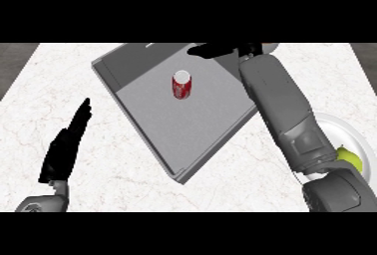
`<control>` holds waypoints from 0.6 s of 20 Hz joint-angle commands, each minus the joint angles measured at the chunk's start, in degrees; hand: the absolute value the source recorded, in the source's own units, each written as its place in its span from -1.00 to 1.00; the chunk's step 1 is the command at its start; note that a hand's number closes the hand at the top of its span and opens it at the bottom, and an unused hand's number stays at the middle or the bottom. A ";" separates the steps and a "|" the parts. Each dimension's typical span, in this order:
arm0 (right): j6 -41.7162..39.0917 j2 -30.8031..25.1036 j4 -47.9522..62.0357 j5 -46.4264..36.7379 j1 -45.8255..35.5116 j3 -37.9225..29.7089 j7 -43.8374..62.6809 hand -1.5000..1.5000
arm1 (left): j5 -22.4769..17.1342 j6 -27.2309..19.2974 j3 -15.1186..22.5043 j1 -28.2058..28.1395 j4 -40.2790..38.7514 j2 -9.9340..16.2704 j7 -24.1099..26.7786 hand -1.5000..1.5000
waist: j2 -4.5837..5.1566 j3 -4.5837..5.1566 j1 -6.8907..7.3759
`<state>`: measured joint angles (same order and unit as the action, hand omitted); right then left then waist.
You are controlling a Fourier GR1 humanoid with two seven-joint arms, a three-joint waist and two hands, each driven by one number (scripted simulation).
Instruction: Pick the can from the plate and place it in the cardboard box
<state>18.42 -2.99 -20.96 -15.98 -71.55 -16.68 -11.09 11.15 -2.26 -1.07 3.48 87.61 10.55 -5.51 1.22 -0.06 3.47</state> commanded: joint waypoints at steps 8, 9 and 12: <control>-6.62 -16.05 1.76 8.21 5.88 -10.10 -6.36 -1.00 | -0.79 0.43 -2.01 -1.95 1.40 1.17 -0.26 0.00 | -0.38 -0.04 -1.53; -8.20 -18.03 1.85 8.67 5.27 -10.55 -5.75 -1.00 | -0.73 -0.10 -1.09 -3.22 1.44 -0.37 0.69 0.00 | -0.46 -0.02 -1.58; -13.98 -22.76 3.88 8.87 8.71 -10.90 -9.15 -1.00 | -0.42 0.31 -1.48 -0.92 1.81 0.58 -1.93 0.00 | -0.29 -0.05 -1.43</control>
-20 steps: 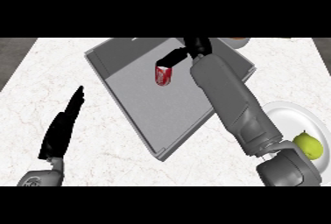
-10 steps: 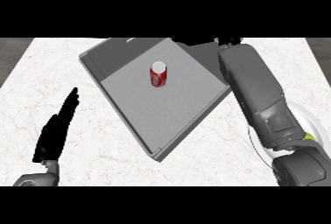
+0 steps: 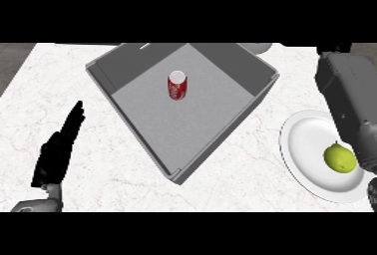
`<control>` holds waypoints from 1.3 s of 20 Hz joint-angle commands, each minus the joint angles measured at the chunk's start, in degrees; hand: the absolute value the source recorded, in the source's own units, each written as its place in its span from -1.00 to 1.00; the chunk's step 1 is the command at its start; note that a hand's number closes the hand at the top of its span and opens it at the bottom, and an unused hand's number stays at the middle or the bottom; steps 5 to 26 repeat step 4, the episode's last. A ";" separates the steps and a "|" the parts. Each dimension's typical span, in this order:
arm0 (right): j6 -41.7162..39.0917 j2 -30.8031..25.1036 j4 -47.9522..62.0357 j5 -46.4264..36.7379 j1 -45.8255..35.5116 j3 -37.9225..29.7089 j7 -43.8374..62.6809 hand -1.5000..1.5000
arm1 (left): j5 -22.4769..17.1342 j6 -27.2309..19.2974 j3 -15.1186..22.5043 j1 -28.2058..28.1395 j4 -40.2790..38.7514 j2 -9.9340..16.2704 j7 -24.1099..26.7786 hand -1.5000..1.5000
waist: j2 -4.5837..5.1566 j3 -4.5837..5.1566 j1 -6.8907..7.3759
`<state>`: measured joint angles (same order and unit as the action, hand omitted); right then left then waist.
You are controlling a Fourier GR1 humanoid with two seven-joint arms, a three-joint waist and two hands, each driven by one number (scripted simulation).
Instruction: Pick the can from the plate and place it in the cardboard box
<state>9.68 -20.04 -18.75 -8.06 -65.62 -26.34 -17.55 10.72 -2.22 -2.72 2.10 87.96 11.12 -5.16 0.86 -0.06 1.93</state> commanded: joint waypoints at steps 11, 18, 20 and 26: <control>-13.92 -11.48 2.75 1.59 4.29 -1.59 -5.28 -1.00 | 1.03 -0.82 0.81 -1.27 -1.98 -1.51 2.49 0.00 | 0.10 -0.03 -0.06; -13.92 -11.48 2.75 1.59 4.29 -1.59 -5.28 -1.00 | 1.03 -0.82 0.81 -1.27 -1.98 -1.51 2.49 0.00 | 0.10 -0.03 -0.06; -13.92 -11.48 2.75 1.59 4.29 -1.59 -5.28 -1.00 | 1.03 -0.82 0.81 -1.27 -1.98 -1.51 2.49 0.00 | 0.10 -0.03 -0.06; -13.92 -11.48 2.75 1.59 4.29 -1.59 -5.28 -1.00 | 1.03 -0.82 0.81 -1.27 -1.98 -1.51 2.49 0.00 | 0.10 -0.03 -0.06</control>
